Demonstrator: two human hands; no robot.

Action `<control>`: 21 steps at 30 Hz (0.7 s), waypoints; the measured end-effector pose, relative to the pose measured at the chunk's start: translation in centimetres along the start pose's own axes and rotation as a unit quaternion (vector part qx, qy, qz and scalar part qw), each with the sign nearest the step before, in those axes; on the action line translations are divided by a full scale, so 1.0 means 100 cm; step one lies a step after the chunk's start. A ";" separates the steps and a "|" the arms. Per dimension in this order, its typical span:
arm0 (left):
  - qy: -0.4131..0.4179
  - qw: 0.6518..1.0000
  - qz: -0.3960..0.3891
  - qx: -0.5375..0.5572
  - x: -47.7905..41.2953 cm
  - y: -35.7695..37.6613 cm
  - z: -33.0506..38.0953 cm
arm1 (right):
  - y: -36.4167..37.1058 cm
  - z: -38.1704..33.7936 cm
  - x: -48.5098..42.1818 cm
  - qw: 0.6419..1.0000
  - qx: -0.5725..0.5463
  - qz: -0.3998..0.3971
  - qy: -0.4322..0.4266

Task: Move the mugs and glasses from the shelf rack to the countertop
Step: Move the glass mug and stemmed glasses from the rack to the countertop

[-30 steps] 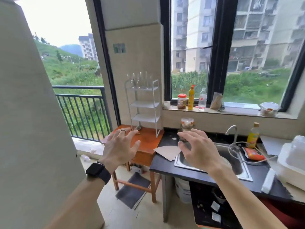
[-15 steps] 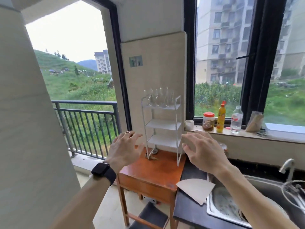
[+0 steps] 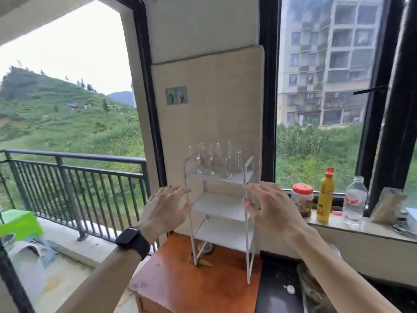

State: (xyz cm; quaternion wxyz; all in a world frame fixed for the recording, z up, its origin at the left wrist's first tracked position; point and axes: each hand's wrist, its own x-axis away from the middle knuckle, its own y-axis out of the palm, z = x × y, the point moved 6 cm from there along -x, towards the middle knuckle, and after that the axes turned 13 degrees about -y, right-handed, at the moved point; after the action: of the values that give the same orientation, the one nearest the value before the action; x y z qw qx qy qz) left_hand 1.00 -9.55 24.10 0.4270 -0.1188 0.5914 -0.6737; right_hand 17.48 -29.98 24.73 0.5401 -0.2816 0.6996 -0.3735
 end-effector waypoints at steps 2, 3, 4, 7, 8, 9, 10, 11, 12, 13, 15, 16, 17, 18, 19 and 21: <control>0.009 1.000 -0.001 0.004 -0.032 0.010 0.005 | 0.007 0.018 -0.023 1.000 0.007 -0.001 0.004; 0.014 1.000 -0.002 0.006 -0.047 0.015 0.009 | 0.010 0.027 -0.034 1.000 0.012 -0.001 0.008; 0.020 1.000 -0.004 0.008 -0.063 0.021 0.012 | 0.013 0.035 -0.045 1.000 0.017 -0.002 0.011; 0.031 0.999 -0.017 0.023 -0.106 0.039 0.024 | 0.024 0.060 -0.071 0.999 0.032 -0.012 0.026; 0.033 0.999 -0.022 0.032 -0.122 0.046 0.028 | 0.027 0.068 -0.080 0.999 0.034 -0.014 0.031; 0.035 0.998 -0.033 0.044 -0.136 0.055 0.032 | 0.031 0.077 -0.089 0.999 0.036 -0.016 0.038; 0.037 0.996 -0.048 0.069 -0.150 0.064 0.036 | 0.035 0.084 -0.099 0.998 0.036 -0.014 0.047; 0.034 0.991 -0.068 0.109 -0.165 0.075 0.040 | 0.040 0.093 -0.109 0.998 0.027 -0.008 0.061; 0.028 0.983 -0.092 0.155 -0.179 0.087 0.044 | 0.044 0.102 -0.120 0.997 0.004 0.005 0.082; 0.015 0.972 -0.121 0.200 -0.193 0.099 0.048 | 0.050 0.112 -0.131 0.993 -0.037 0.023 0.113; -0.009 0.946 -0.165 0.280 -0.219 0.122 0.056 | 0.064 0.131 -0.155 0.971 -0.150 0.057 0.180; -0.018 0.932 -0.176 0.317 -0.231 0.132 0.059 | 0.071 0.140 -0.167 0.953 -0.205 0.071 0.210; -0.028 0.918 -0.185 0.350 -0.243 0.140 0.063 | 0.078 0.148 -0.180 0.933 -0.257 0.082 0.239; -0.037 0.903 -0.193 0.381 -0.254 0.148 0.065 | 0.084 0.153 -0.192 0.912 -0.301 0.089 0.263; -0.043 0.890 -0.201 0.407 -0.263 0.155 0.067 | 0.089 0.157 -0.203 0.895 -0.334 0.092 0.281; -0.042 0.862 -0.219 0.454 -0.278 0.166 0.072 | 0.096 0.165 -0.226 0.868 -0.378 0.089 0.309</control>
State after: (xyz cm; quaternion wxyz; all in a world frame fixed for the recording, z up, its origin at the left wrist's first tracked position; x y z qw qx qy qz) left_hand 29.88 6.41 20.79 0.2995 -0.0666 0.1600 -0.9382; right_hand 39.31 -10.19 26.86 0.1789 -0.2712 0.9406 -0.0990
